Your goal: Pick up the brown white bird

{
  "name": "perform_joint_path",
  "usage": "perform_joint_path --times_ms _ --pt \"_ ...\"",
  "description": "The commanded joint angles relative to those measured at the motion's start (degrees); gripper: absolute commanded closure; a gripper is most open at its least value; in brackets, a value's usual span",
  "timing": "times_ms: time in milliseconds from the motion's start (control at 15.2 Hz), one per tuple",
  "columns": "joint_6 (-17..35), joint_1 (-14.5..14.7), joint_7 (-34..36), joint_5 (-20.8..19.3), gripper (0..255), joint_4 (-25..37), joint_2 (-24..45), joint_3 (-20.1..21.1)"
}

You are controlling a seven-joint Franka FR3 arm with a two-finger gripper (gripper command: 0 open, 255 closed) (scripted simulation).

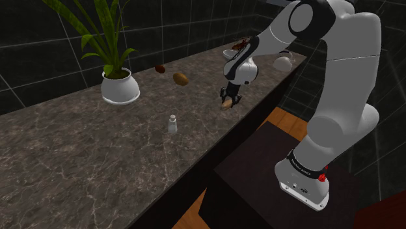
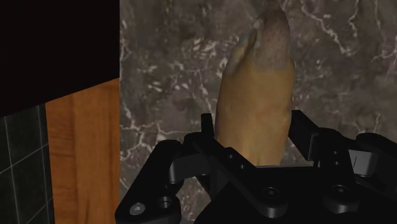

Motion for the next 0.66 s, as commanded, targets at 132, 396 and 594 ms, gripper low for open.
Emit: perform_joint_path --times_ms 132,396,594 --pt "-2.18 0.41 0.72 -0.67 255 -0.96 -3.15 -0.53" --pt "-4.47 0.74 1.43 -1.39 255 -1.41 -5.93 -1.02" --pt "-5.15 0.82 1.64 -1.61 255 -1.51 -6.72 -1.15"
